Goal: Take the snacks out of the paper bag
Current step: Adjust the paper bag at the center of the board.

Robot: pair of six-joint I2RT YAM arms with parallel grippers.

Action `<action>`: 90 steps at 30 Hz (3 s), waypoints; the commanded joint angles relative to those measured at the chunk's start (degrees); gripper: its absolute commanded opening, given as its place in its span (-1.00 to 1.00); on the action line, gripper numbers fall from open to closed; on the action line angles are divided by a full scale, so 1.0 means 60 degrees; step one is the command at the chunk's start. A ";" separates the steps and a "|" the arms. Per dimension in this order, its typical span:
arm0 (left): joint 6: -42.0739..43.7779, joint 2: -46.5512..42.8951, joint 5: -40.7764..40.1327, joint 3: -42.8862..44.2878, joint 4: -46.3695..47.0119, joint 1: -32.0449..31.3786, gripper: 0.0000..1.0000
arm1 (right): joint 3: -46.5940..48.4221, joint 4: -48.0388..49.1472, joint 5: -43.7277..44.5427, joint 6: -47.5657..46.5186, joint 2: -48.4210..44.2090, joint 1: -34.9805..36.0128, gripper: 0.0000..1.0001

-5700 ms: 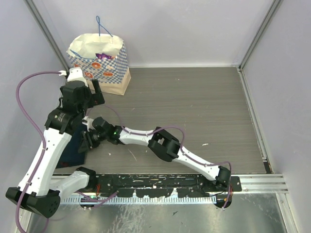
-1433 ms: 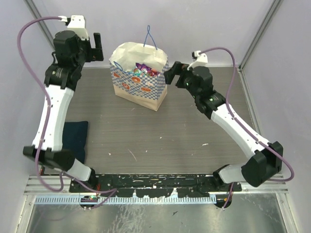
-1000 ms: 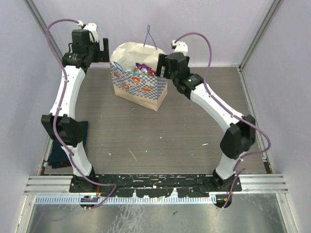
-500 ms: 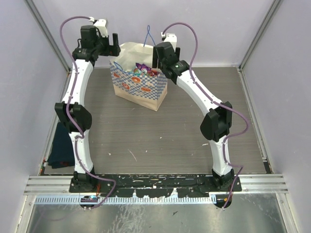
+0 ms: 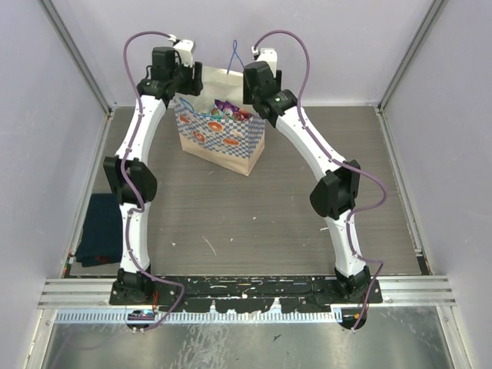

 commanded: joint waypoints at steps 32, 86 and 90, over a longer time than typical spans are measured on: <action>-0.1375 -0.6615 -0.4797 -0.6109 -0.0240 -0.2065 -1.00 | -0.2895 0.0683 -0.0230 -0.0847 -0.3277 0.0279 -0.99; -0.5769 -0.8717 -1.3165 -1.7734 0.7773 -0.8497 -1.00 | -1.7869 0.7162 0.1408 0.2468 -1.0543 0.1549 0.95; -0.5706 -0.8021 -1.3258 -1.7255 0.8010 -0.8493 -1.00 | -1.7256 0.7267 0.1666 0.2229 -0.9634 0.1553 0.50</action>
